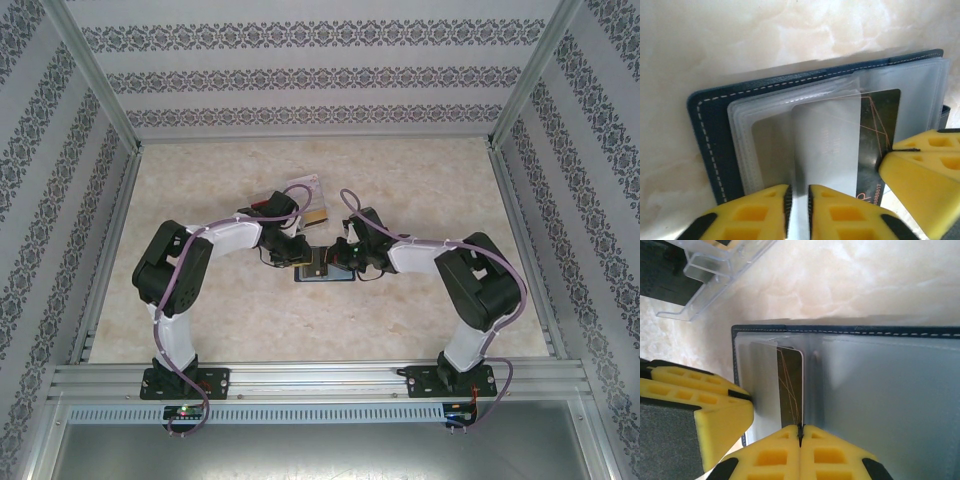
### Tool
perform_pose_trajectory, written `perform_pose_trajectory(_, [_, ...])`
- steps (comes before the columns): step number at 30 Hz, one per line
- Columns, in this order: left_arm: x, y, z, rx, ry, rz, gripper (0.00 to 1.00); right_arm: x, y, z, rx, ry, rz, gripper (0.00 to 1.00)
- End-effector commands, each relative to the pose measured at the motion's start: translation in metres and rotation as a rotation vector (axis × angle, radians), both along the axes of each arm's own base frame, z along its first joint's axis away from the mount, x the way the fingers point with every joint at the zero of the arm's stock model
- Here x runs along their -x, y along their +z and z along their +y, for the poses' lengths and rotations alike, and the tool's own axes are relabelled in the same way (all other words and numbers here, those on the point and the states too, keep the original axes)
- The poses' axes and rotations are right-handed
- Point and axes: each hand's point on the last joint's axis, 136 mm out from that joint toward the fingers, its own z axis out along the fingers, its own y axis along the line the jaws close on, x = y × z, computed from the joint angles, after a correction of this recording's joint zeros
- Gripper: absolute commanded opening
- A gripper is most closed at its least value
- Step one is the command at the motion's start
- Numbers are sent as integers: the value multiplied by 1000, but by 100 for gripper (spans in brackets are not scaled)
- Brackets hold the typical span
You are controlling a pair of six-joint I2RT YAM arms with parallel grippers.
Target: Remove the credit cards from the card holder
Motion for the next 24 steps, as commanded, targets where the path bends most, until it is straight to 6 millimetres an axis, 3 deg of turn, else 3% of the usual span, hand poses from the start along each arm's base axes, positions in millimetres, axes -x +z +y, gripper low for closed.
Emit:
perform_pose_trajectory(1, [12,-10,13,-79,32,47,28,-3,6,-15,22,-39,-42,0])
perform_pose_trajectory(10, [-13,51,-6,78,96,-83,55,-3,35,-32,-35,-64,-131,0])
perform_pose_trajectory(19, [-22,85,-15,321,149,-134,85,-6,83,-25,-180,-49,-231,0])
perform_pose_trajectory(24, [-23,100,-17,467,170,-125,90,-13,114,-8,-375,-53,-237,0])
